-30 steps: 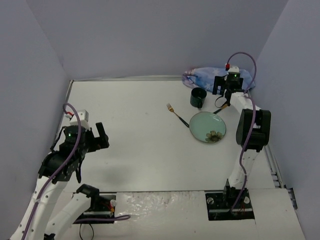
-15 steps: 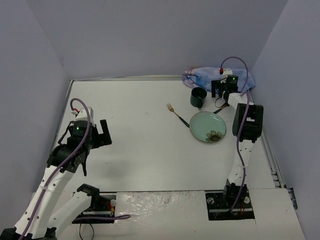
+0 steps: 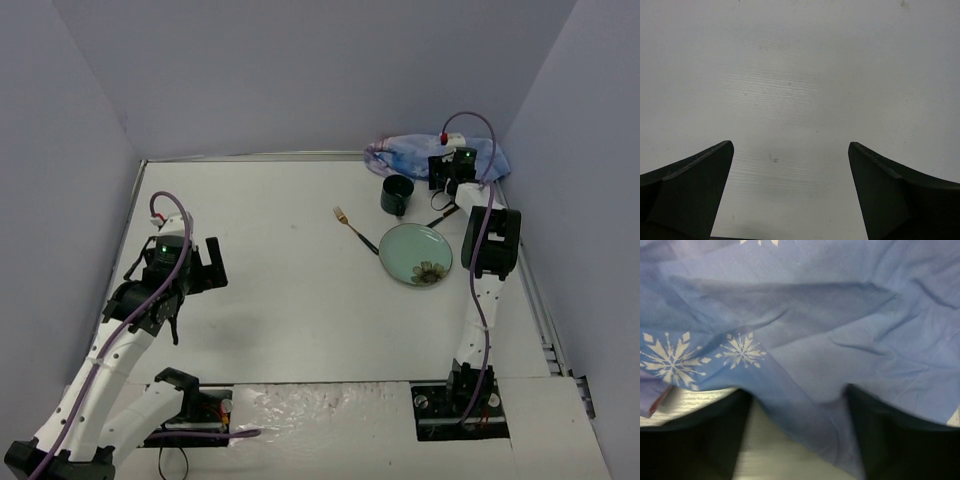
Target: Set the dinner table for one person
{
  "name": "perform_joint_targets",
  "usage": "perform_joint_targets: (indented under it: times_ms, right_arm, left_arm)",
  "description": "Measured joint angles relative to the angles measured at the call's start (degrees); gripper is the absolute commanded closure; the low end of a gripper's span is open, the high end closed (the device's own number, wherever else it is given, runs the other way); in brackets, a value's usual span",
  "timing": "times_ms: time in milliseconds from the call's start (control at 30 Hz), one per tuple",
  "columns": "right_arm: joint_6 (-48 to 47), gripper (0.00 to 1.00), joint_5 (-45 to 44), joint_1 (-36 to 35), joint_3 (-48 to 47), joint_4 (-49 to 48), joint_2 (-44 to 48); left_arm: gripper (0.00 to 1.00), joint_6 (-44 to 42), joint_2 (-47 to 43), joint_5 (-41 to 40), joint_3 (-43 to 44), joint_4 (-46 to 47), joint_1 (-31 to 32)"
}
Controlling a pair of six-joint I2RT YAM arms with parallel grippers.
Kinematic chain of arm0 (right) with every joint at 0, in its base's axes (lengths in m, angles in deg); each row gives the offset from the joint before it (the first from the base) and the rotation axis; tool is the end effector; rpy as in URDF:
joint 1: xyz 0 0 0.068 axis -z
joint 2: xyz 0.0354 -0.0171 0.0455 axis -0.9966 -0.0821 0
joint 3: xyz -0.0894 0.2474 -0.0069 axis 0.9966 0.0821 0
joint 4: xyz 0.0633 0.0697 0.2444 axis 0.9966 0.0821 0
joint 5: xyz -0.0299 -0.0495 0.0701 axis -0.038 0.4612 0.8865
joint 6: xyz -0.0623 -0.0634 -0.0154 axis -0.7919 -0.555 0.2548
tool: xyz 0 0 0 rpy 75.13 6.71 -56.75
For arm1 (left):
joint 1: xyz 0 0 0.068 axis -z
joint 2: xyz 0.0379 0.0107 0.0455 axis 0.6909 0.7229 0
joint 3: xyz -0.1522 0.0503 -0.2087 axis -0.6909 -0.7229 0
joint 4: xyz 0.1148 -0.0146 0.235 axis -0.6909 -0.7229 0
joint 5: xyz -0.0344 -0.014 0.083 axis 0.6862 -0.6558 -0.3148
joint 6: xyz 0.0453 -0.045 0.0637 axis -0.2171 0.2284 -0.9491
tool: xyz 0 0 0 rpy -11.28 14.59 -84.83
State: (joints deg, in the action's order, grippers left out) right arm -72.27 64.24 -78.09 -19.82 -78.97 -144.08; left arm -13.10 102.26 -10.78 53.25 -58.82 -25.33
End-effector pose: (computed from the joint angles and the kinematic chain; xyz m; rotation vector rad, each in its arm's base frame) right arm 0.6028 -0.0653 0.1367 -0.1825 1.8700 -0.1138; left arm 0.2028 -0.0527 0.2927 -0.2513 2.1880 -0.2493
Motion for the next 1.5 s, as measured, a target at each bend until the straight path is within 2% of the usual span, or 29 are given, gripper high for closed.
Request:
perform_joint_targets:
  times_ms: [67,133,467,600,767,900,1067,1367,1500]
  right_arm:
    - [0.59,0.94,0.30,-0.03,-0.83,0.26,-0.75]
    - [1.12,1.00,0.60,-0.07,-1.56,0.53,-1.34]
    - [4.10,1.00,1.37,-0.06,-4.42,2.32,1.29]
    - [5.41,1.00,0.30,-0.64,-4.43,2.78,9.06]
    - [5.72,1.00,-1.30,-3.05,-4.43,1.26,24.61]
    - [4.29,1.00,-1.38,-11.49,-5.32,-0.67,35.92]
    - [4.34,1.00,3.27,-27.16,-6.09,-2.24,44.01]
    - [7.66,1.00,12.10,-46.77,-5.96,1.36,44.39]
    - [6.66,1.00,13.24,-53.03,2.65,2.10,45.65]
  left_arm:
    - [0.03,0.00,0.11,0.00,0.00,0.10,0.00]
    - [0.03,0.00,0.18,0.00,0.00,0.16,0.00]
    - [0.03,0.15,-1.82,0.00,0.00,0.13,0.00]
    - [0.03,0.39,-3.19,0.14,0.00,0.16,0.00]
    - [0.03,0.69,-4.69,0.85,0.21,0.15,0.00]
    - [0.03,0.82,-5.41,1.07,2.07,0.05,0.00]
    - [0.03,0.83,-6.43,1.13,5.66,-0.38,0.00]
    - [0.03,1.37,-11.23,-0.67,10.44,-4.54,0.00]
    - [0.03,1.42,-14.74,-3.27,12.97,-7.99,0.00]
